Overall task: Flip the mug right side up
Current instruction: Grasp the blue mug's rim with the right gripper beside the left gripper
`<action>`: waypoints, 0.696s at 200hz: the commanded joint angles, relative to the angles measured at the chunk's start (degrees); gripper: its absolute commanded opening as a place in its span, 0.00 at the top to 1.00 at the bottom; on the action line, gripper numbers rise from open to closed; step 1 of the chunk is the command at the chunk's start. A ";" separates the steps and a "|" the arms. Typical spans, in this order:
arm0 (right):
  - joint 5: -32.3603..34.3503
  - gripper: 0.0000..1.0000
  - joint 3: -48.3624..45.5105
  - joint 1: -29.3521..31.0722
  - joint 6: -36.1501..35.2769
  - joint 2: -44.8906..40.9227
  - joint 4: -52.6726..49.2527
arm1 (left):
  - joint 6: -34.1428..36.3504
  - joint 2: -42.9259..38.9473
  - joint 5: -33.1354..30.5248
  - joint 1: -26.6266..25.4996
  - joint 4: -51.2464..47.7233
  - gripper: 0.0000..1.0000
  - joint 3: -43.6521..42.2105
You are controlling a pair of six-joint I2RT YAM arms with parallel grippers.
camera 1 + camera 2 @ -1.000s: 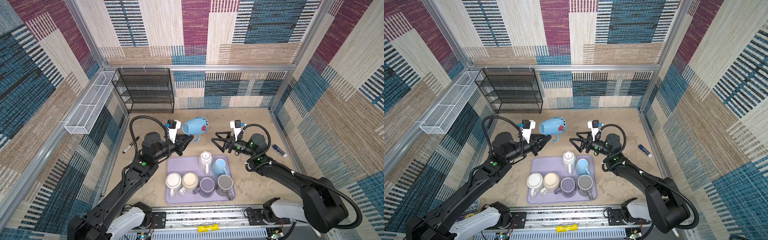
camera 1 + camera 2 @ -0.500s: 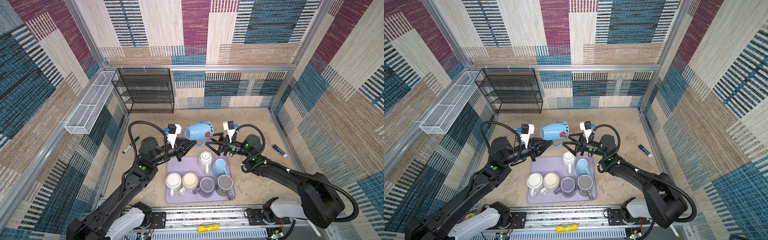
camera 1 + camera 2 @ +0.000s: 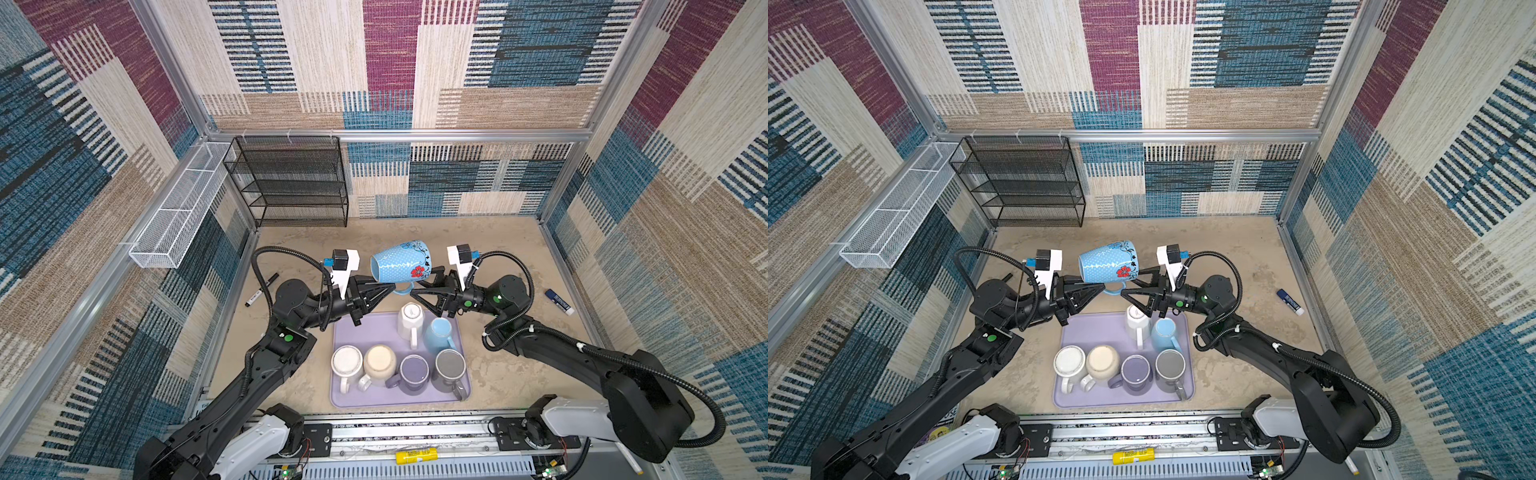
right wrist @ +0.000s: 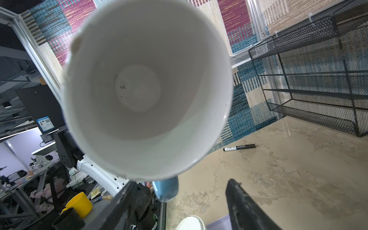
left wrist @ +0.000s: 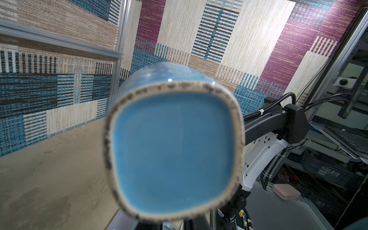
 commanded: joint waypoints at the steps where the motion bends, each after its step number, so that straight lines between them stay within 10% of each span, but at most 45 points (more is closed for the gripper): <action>1: -1.15 0.32 0.87 0.64 0.94 -0.35 4.73 | -1.29 0.04 2.23 0.07 7.03 1.00 0.18; 139: -1.64 0.55 3.89 5.06 3.05 1.67 10.94 | -4.90 0.17 4.14 -0.04 14.94 1.00 -1.84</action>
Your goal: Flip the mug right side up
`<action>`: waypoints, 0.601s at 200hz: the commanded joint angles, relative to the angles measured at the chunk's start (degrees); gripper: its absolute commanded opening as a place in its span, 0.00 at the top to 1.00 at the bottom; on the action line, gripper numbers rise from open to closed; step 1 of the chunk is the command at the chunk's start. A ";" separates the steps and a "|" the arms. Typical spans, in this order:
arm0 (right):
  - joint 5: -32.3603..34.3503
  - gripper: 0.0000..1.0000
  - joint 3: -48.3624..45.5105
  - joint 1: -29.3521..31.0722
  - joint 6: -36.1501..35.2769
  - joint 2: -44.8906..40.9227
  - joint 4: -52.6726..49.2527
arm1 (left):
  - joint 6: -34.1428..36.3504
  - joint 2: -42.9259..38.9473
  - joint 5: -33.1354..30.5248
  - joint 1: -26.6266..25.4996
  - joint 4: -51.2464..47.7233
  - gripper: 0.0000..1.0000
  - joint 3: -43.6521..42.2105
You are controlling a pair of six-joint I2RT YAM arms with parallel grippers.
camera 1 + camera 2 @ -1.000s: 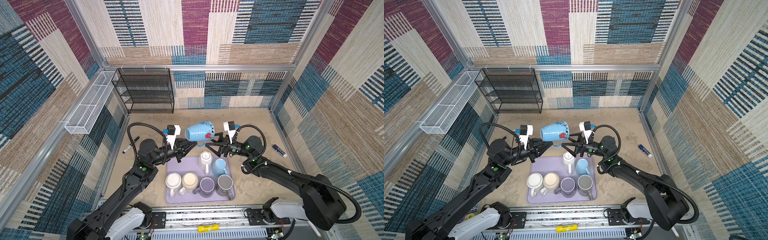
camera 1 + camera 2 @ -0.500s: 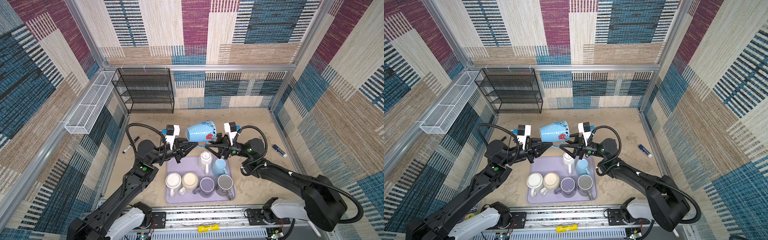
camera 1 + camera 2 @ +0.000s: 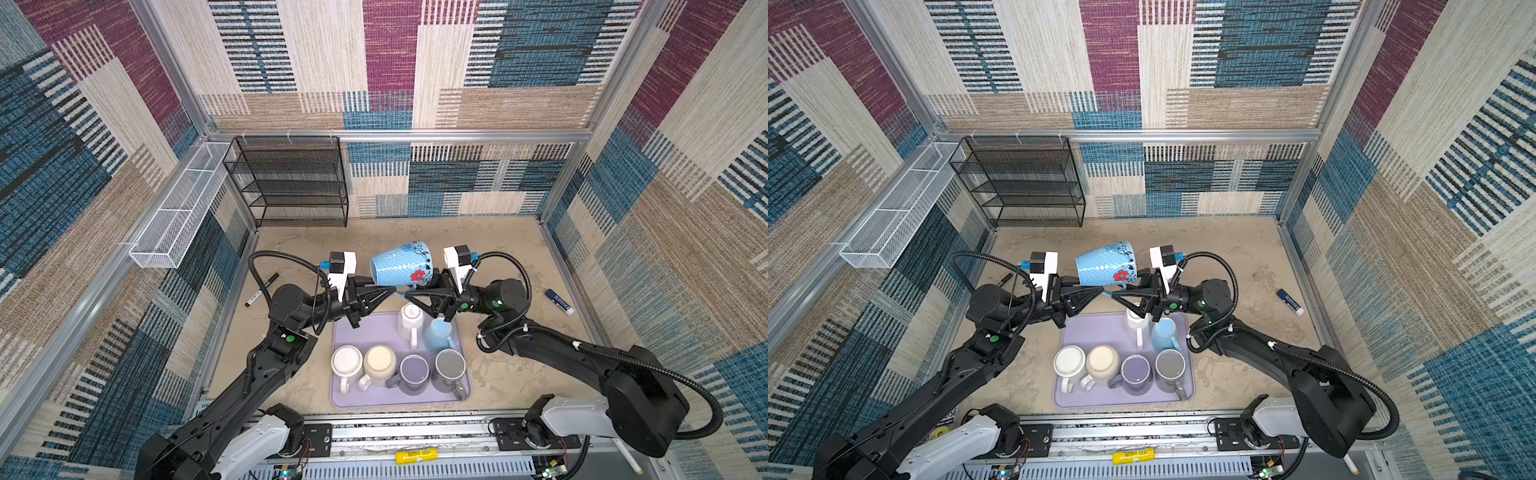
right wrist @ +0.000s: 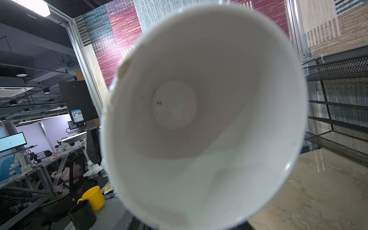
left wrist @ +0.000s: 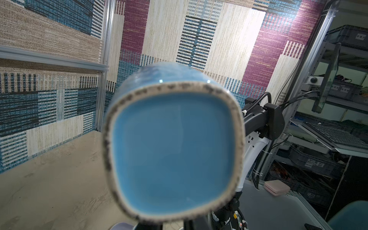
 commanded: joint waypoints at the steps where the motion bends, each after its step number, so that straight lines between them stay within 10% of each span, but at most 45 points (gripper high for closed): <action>1: -0.35 0.55 0.73 0.46 1.48 0.07 3.33 | -2.42 -0.16 0.74 0.00 5.78 1.00 -0.31; 120: 2.00 0.88 1.99 0.96 4.82 -0.38 1.72 | -2.13 -0.23 4.17 -0.05 7.73 1.00 -1.59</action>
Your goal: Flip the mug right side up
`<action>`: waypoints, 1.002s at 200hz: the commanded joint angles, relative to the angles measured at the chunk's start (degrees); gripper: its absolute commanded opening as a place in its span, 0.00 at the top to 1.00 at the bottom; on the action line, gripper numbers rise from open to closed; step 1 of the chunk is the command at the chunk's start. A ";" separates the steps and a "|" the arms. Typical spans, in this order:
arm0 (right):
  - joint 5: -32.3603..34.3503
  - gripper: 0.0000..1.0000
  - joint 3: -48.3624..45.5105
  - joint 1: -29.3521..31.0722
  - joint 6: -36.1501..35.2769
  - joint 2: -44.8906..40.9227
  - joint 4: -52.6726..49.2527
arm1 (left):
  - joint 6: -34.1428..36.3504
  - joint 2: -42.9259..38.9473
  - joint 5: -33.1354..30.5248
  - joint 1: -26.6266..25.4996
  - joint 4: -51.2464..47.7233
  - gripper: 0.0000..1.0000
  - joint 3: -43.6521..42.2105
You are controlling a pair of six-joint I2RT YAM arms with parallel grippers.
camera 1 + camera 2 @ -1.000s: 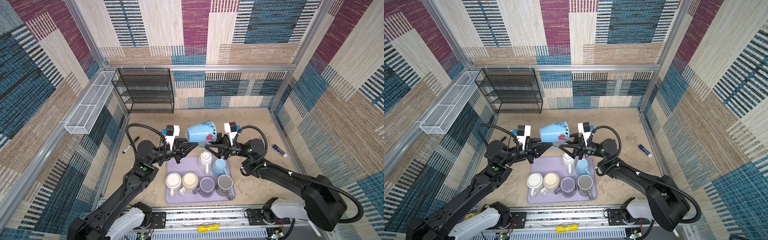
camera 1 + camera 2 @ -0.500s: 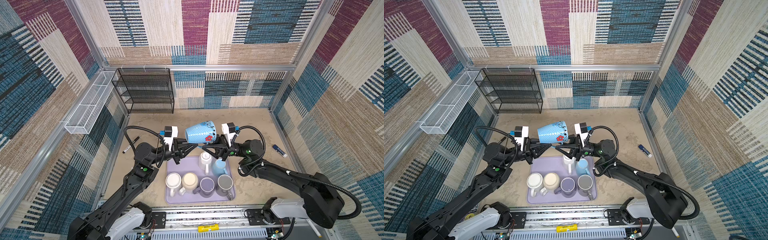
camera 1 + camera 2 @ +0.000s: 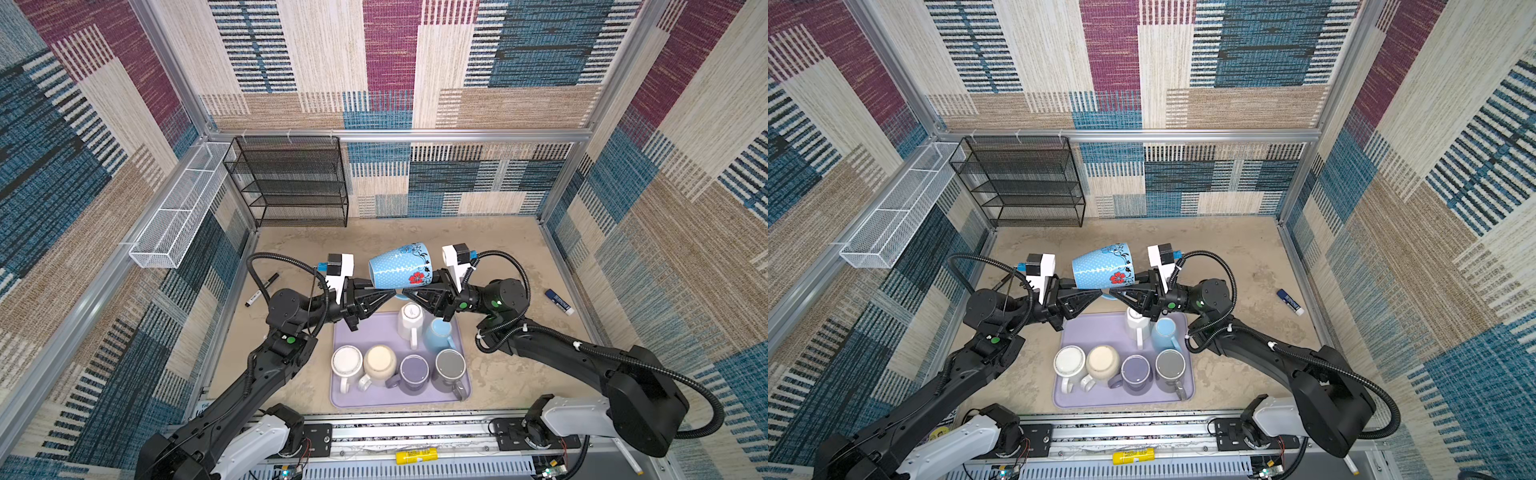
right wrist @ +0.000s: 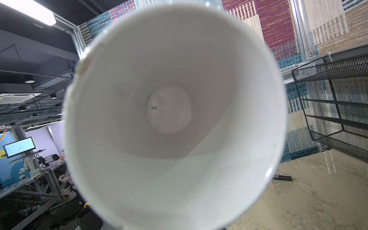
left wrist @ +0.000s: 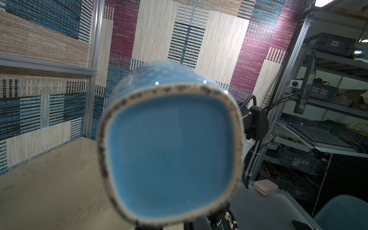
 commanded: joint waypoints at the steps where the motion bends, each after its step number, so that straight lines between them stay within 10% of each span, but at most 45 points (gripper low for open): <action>1: 1.19 0.88 0.91 0.06 2.84 -0.25 2.26 | 1.55 -0.16 2.30 -0.05 2.50 1.00 -0.32; 135: 1.78 1.00 0.32 0.42 1.78 -1.56 1.02 | 4.10 -0.70 0.98 -0.24 -1.68 1.00 -0.14; 200: 3.02 1.00 0.12 0.42 0.72 -2.35 -0.73 | 4.79 -0.81 0.09 -0.41 -3.56 0.65 0.23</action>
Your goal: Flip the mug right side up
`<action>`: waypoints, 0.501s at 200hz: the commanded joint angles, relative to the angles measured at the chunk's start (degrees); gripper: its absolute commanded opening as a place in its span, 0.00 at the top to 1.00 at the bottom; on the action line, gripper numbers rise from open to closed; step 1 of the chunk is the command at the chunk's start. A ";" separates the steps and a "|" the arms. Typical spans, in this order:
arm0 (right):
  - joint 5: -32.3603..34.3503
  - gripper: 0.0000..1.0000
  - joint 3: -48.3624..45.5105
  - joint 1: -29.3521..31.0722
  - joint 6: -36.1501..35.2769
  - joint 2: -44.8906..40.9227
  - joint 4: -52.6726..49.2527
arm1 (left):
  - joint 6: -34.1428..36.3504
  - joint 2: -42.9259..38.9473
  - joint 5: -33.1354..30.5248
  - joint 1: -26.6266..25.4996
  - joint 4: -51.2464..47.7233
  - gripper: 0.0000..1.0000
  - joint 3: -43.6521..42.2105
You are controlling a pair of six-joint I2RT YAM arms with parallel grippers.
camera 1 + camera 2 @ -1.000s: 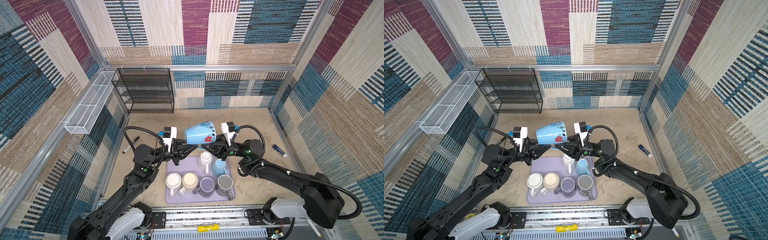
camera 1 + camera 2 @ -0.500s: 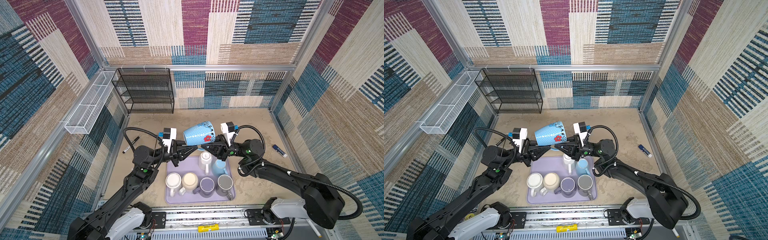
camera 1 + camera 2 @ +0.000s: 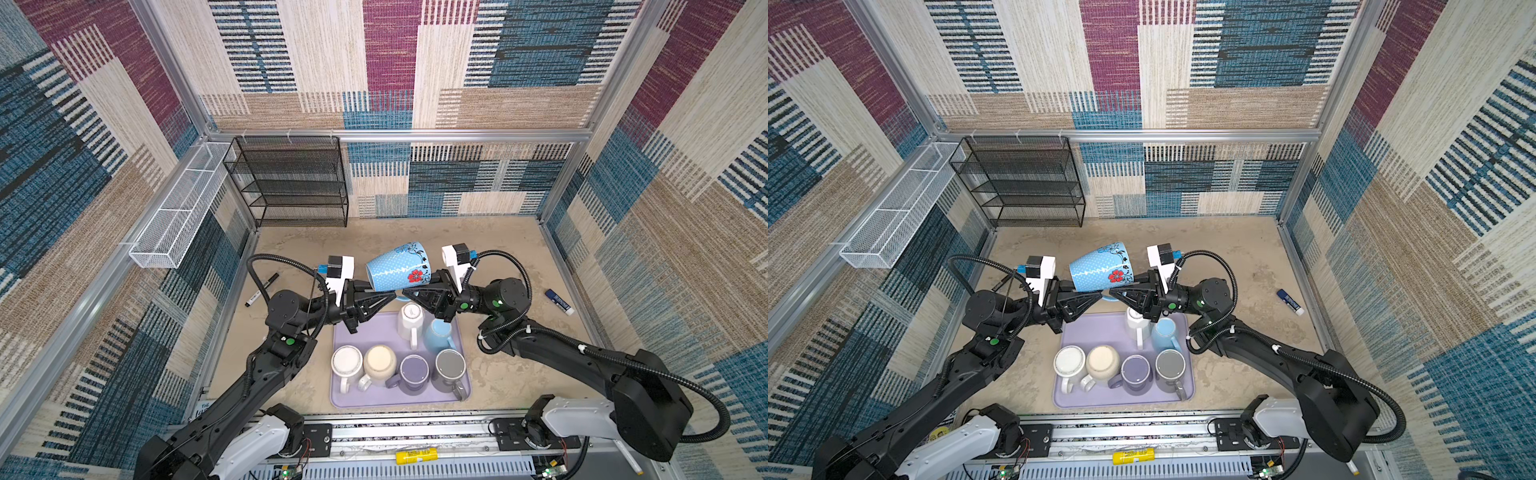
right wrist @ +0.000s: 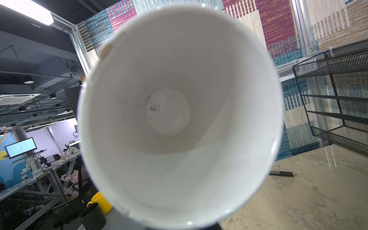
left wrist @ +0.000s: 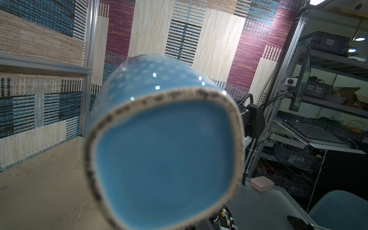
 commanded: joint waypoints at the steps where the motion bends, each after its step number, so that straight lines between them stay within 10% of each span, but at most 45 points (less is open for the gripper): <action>1: 2.78 1.00 0.07 0.20 0.78 -0.78 2.69 | 3.58 -0.16 -0.34 -0.08 -1.84 0.64 0.36; 100: 6.16 1.00 0.47 0.15 -2.12 -2.12 -3.77 | 5.36 -0.94 -2.27 -0.08 -7.85 0.37 1.65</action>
